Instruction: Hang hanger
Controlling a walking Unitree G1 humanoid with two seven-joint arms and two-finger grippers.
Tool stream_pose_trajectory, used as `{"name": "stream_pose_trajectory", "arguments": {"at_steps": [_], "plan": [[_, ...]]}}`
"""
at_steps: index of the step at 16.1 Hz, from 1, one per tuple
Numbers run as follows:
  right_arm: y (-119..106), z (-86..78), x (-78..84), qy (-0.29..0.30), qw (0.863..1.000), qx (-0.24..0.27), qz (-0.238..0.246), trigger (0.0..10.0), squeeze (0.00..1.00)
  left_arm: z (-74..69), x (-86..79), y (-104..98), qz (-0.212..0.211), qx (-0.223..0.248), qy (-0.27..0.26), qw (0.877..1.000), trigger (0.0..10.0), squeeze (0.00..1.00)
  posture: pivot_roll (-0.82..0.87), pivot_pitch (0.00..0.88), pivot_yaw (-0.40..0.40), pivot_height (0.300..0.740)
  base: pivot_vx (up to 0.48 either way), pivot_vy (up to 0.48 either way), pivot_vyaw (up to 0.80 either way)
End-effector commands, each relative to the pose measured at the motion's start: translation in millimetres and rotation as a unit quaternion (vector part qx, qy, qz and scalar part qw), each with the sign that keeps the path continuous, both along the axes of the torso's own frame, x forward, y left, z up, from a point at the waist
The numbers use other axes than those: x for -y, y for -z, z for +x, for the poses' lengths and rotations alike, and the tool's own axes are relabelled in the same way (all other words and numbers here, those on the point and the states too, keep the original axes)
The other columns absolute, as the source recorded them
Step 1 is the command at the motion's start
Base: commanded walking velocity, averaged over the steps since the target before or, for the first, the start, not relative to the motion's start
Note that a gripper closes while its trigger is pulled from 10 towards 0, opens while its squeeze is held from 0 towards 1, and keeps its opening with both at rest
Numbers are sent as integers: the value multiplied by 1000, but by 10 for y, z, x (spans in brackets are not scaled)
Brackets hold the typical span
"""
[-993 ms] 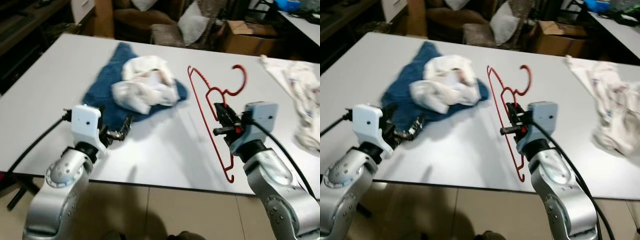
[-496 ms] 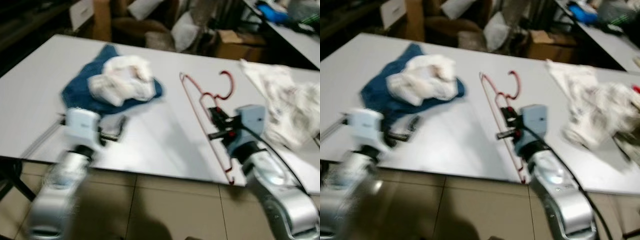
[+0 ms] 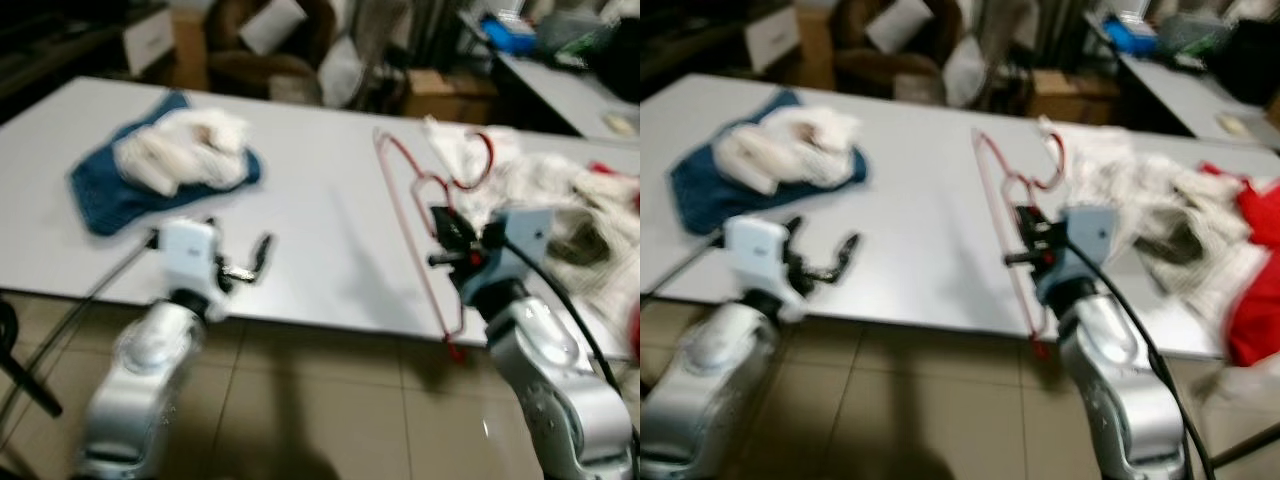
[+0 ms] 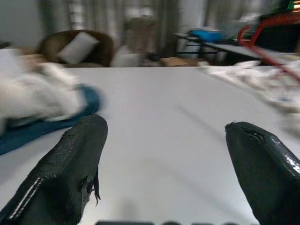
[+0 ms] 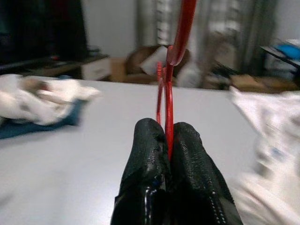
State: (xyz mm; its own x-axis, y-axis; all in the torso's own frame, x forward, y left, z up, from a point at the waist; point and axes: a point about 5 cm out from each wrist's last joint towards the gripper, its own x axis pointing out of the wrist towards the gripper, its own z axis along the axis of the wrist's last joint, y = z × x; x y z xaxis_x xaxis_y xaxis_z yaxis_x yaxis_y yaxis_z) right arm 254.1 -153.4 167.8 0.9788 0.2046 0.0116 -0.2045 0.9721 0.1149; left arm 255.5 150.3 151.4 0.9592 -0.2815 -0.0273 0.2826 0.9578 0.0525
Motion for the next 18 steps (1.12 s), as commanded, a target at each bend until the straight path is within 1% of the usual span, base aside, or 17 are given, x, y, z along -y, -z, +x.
{"name": "stream_pose_trajectory", "arguments": {"at_steps": [1, 2, 3, 4, 5, 6, 7, 8, 9, 10, 11, 12, 13, 14, 16, 17, 18], "plan": [[-80, 13, -28, -4, 1000, 20, 8, 10000, 0, 24, -81, -23, 7, 7, -14, 1000, 10000, 0, -76, 0, -44, 740, 0, -394, 0], [-50, 3, 21, 13, 1000, 12, -17, 10000, 0, 102, -36, -19, 8, 9, -6, 1000, 10000, 0, -89, 0, -30, 740, 0, -394, 0], [-26, 7, 56, 30, 999, 4, -33, 10000, 0, 139, 4, -56, 2, 14, 1, 1000, 10000, 0, -94, 0, -22, 740, 0, -390, 0], [-35, 12, 54, 29, 999, 5, -30, 10000, 0, 149, 14, -79, -5, 17, 3, 1000, 10000, 0, -96, 0, -21, 740, 0, -390, 0], [-38, -3, 25, 14, 999, 11, -31, 10000, 0, 156, 26, -57, -12, 13, 4, 1000, 10000, 0, -108, 0, -9, 740, 0, -394, 0], [-30, -23, 23, 12, 999, 14, -42, 10000, 0, 159, 54, 4, -4, 7, 11, 1000, 10000, 0, -121, 0, 0, 740, 0, -390, 0], [-35, -22, 30, 15, 999, 14, -39, 10000, 0, 163, 64, 5, -2, 7, 14, 1000, 10000, 0, -121, 0, -1, 740, 0, -390, 0], [-62, -3, 80, 39, 997, 27, -55, 10000, 0, 194, 95, -17, -9, 14, 11, 1000, 10000, 0, -106, 0, -20, 740, 0, -390, 0], [-57, 22, 86, 47, 996, 29, -70, 10000, 0, 194, 85, -25, -12, 16, 4, 1000, 10000, 0, -100, 0, -26, 740, 0, -390, 0], [-58, 35, 63, 33, 998, 29, -54, 10000, 0, 188, 79, -28, -14, 16, 1, 1000, 10000, 0, -94, 0, -31, 740, 0, -390, 0], [-72, 58, 60, 30, 997, 30, -62, 10000, 0, 166, 71, -2, -6, 13, 3, 1000, 10000, 0, -92, 0, -37, 740, 0, -390, 0], [-78, 66, 46, 21, 998, 31, -45, 10000, 0, 165, 68, 3, -5, 13, 4, 1000, 10000, 0, -91, 0, -39, 740, 0, -394, 0], [-80, 68, 51, 25, 998, 31, -39, 10000, 0, 172, 65, 0, -7, 15, 1, 1000, 10000, 0, -91, 0, -39, 740, 0, -394, 0], [-82, 74, 65, 35, 997, 31, -54, 10000, 0, 180, 68, -3, -9, 16, -1, 1000, 10000, 0, -88, 0, -43, 740, 0, -390, 0], [-79, 86, 35, 30, 998, 25, -42, 10000, 0, 178, 91, -11, -11, 19, 0, 1000, 10000, 0, -86, 0, -48, 740, 0, -390, 0], [-93, 96, 36, 34, 998, 29, -49, 10000, 0, 178, 96, -9, -13, 19, -1, 1000, 10000, 0, -84, 0, -50, 740, 0, -390, 0], [-99, 105, 32, 31, 998, 30, -42, 10000, 0, 179, 98, -7, -12, 19, -1, 1000, 10000, 0, -84, 0, -52, 740, 0, -364, 0]]}}
